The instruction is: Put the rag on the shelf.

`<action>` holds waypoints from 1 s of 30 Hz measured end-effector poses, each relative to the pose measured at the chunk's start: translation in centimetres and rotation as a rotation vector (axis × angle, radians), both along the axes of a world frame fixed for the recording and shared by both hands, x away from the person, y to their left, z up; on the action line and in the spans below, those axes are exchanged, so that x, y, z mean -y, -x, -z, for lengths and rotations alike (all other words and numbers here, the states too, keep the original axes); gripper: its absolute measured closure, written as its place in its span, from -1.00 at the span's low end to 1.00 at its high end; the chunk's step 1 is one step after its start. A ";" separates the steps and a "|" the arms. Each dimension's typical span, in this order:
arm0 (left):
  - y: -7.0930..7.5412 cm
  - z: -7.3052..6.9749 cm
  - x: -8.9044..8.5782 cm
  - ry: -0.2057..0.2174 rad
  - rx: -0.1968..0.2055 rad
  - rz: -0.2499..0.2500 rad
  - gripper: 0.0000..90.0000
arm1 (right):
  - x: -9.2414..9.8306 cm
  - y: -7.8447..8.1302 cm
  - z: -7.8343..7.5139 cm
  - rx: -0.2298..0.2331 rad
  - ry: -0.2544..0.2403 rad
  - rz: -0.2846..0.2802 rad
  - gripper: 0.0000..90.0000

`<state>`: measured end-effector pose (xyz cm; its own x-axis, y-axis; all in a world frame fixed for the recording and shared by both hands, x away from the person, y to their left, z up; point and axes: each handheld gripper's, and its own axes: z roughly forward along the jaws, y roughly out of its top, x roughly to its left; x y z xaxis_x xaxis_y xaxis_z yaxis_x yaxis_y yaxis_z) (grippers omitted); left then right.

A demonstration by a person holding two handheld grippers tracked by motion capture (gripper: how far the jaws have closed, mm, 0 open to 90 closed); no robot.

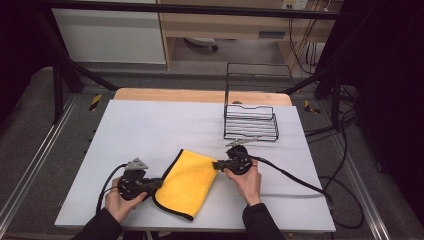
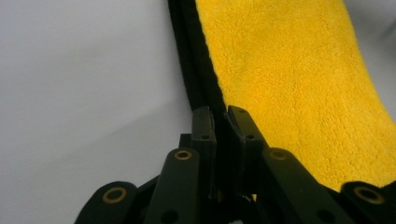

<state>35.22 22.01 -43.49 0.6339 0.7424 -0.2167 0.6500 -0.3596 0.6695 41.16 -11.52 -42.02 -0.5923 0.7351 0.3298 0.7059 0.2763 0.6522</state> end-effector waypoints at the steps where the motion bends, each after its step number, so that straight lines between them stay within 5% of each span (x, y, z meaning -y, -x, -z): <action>1: 0.4 0.1 1.2 0.019 -0.001 0.010 0.81 | 0.5 0.0 -0.1 0.003 0.010 -0.006 0.84; 12: 2.0 0.6 5.2 0.009 0.059 -0.014 0.80 | 1.5 -2.2 0.4 0.162 0.106 -0.051 0.83; 20: 2.0 0.6 5.1 -0.003 0.099 -0.001 0.68 | 1.1 -3.1 2.5 0.199 0.129 -0.053 0.72; 25: 0.8 -0.7 4.1 0.003 0.158 0.002 0.13 | 2.6 -2.0 1.3 0.259 0.088 -0.021 0.21; 30: -2.2 -1.8 4.0 0.007 0.181 -0.012 -0.26 | 4.2 -0.6 0.5 0.271 0.063 -0.017 -0.27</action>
<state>37.46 18.06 -41.69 0.6539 0.7492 -0.1054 0.5230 -0.3469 0.7785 41.79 -15.76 -42.50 -0.6651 0.7383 0.1117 0.5031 0.3325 0.7977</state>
